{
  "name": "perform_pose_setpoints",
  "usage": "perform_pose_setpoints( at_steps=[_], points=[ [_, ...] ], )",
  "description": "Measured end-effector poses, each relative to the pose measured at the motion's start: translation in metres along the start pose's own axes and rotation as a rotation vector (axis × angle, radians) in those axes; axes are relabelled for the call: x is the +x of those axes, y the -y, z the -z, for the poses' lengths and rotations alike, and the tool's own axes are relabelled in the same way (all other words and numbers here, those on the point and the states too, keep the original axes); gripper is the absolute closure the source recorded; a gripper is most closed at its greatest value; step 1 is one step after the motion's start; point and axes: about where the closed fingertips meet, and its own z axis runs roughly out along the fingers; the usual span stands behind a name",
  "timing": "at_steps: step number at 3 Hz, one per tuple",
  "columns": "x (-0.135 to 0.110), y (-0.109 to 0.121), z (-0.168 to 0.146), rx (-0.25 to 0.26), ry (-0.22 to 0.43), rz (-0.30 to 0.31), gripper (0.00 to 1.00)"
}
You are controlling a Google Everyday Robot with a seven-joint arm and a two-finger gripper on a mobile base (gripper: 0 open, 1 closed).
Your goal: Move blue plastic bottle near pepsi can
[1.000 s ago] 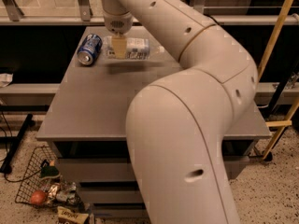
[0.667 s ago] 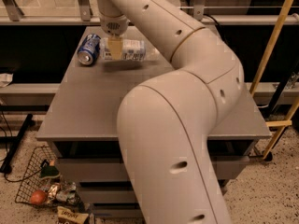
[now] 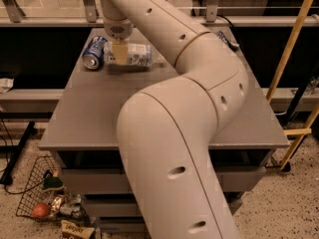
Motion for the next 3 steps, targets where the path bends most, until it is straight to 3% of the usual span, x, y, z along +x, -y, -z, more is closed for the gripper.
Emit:
perform_pose_setpoints(
  at_steps=[2,3],
  points=[
    [-0.0047,0.0048,-0.0076,0.014,0.012,0.002,0.14],
    [-0.0065,0.0065,-0.0112,0.019,0.016,0.003,0.00]
  ],
)
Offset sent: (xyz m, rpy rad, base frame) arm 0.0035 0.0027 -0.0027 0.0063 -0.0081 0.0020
